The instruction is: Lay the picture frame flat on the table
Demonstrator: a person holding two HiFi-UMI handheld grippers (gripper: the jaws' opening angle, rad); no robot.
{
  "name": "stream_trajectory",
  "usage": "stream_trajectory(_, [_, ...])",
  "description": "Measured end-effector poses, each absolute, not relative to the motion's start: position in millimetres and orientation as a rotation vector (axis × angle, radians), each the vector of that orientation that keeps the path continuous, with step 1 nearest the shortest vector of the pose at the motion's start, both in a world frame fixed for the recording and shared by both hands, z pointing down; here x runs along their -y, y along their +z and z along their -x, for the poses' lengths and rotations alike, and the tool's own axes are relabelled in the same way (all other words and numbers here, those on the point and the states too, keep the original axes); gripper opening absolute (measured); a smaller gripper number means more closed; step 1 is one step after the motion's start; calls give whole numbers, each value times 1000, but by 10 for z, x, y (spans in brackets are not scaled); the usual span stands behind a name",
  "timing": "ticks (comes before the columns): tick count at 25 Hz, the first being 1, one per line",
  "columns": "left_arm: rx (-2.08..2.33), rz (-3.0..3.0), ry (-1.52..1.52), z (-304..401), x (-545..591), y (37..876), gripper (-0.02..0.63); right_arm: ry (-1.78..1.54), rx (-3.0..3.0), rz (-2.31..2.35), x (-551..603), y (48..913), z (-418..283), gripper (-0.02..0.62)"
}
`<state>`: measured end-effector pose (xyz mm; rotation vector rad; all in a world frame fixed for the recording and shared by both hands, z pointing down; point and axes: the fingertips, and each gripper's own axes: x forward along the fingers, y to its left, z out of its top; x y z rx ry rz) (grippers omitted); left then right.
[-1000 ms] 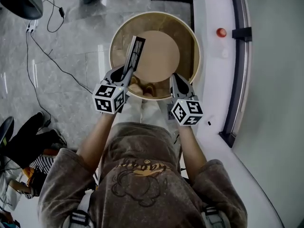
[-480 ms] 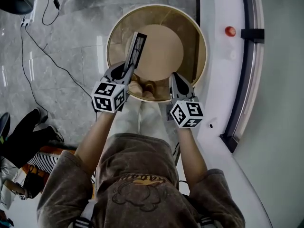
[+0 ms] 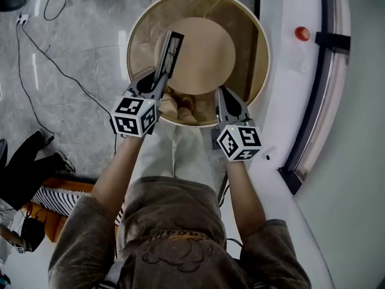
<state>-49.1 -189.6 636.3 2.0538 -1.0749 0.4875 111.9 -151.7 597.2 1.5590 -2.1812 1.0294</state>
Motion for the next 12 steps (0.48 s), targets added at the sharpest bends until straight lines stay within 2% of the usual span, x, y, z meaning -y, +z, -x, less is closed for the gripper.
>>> stream_trajectory(12, [1059,-1993,505,453,1830,6929,78,1059,2174,-1508,1498,6301,-1037,21])
